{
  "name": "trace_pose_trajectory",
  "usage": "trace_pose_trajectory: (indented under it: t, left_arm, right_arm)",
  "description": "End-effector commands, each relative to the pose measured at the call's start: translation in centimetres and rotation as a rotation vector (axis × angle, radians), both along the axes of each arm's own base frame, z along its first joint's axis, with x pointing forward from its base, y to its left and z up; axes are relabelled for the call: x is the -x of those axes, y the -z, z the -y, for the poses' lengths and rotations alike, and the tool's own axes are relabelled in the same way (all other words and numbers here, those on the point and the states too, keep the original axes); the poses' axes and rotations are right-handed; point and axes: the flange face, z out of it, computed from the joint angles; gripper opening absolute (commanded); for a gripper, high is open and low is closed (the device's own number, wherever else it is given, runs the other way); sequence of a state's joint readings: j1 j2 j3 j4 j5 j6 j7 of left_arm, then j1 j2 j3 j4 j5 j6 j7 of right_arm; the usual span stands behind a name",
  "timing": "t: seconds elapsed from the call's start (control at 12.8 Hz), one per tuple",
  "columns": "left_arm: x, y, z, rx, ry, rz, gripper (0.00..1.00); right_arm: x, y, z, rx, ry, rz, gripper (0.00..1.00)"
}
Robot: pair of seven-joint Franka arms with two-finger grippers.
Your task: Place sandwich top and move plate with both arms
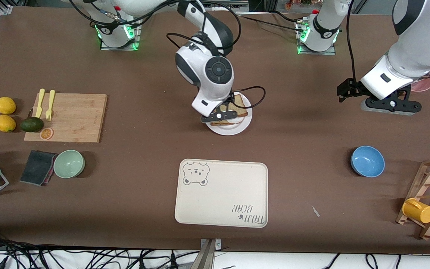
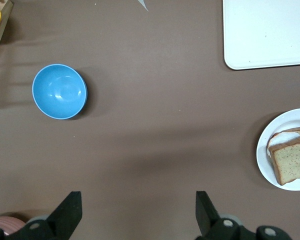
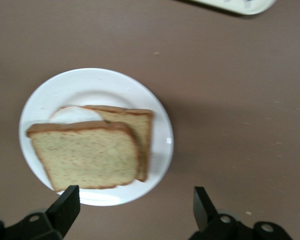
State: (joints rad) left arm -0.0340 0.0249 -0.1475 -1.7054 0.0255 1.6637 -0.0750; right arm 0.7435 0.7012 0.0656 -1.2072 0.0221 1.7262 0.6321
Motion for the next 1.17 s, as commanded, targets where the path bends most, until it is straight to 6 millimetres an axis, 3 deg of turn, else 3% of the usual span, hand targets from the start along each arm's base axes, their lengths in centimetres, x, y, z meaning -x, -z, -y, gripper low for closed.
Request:
trace_pose_trajectory:
  t: [0.0,0.23,0.55,0.86,1.09]
  left_arm:
    - [-0.1,-0.6,0.1,-0.032,0.008,0.001,1.00]
    - [0.0,-0.7,0.1,-0.032,0.008,0.002,1.00]
    - [0.0,-0.7,0.0,-0.032,0.005,0.002,1.00]
    - [0.0,-0.7,0.1,-0.033,0.003,0.001,1.00]
    - [0.3,-0.5,0.2,-0.036,0.001,-0.021,1.00]
  right_arm:
    - [-0.6,-2.8,3.6,0.040,-0.008,-0.033,1.00]
    - [-2.5,-5.8,12.4,0.027,-0.011,-0.060,1.00]
    - [-2.5,-8.5,23.5,0.037,0.074,-0.082,1.00]
    - [-3.4,-12.4,36.3,-0.017,0.107,-0.060,1.00]
    - [-3.4,-16.3,43.0,-0.047,0.122,-0.007,1.00]
